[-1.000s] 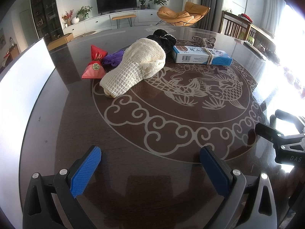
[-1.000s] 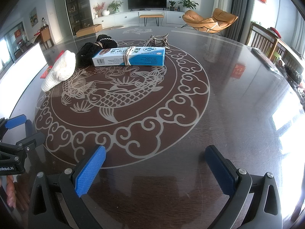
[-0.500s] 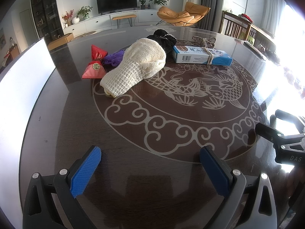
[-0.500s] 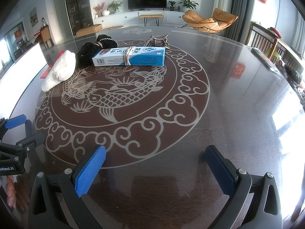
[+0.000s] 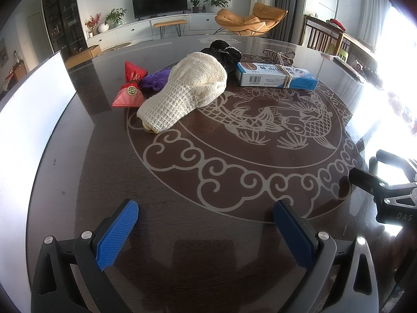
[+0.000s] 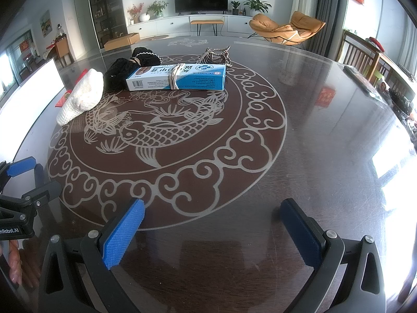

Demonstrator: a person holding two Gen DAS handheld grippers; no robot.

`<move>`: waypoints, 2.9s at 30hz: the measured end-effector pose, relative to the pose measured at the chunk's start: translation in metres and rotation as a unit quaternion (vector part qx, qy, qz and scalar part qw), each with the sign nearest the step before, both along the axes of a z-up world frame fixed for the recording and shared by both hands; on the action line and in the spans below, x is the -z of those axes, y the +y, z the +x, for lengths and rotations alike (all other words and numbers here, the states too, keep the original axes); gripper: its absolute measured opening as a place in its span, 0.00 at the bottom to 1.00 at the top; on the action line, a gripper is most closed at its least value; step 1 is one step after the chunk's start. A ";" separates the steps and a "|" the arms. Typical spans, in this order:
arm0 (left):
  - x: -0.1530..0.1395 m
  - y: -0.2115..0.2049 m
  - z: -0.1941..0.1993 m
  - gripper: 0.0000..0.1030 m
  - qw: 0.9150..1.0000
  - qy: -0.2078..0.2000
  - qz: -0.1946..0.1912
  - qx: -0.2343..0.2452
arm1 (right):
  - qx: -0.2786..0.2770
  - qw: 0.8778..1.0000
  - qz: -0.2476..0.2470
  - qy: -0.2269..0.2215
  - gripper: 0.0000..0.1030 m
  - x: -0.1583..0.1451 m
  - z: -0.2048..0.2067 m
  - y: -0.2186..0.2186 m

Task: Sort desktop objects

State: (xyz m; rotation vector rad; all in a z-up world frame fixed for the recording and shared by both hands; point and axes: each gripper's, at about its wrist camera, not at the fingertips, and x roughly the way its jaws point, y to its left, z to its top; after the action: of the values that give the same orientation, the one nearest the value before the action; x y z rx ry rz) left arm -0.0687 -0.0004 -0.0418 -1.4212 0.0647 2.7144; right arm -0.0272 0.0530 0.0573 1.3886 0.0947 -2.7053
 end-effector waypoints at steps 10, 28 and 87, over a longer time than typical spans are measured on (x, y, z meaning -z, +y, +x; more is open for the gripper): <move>0.000 0.000 0.000 1.00 1.000 0.000 0.000 0.000 | 0.000 1.000 0.000 0.000 1.00 0.000 0.000 0.000; -0.046 -0.053 -0.053 1.00 0.993 0.048 0.101 -0.041 | 0.000 1.000 0.000 0.000 1.00 0.000 0.000 0.000; 0.002 -0.037 -0.010 1.00 1.000 -0.003 -0.003 -0.017 | 0.000 1.000 0.000 0.000 1.00 0.001 0.000 0.000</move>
State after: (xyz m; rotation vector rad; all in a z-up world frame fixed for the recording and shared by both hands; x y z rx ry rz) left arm -0.0788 -0.0375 -0.0435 -1.4444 0.0486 2.7399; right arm -0.0269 0.0527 0.0565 1.3877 0.0953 -2.7059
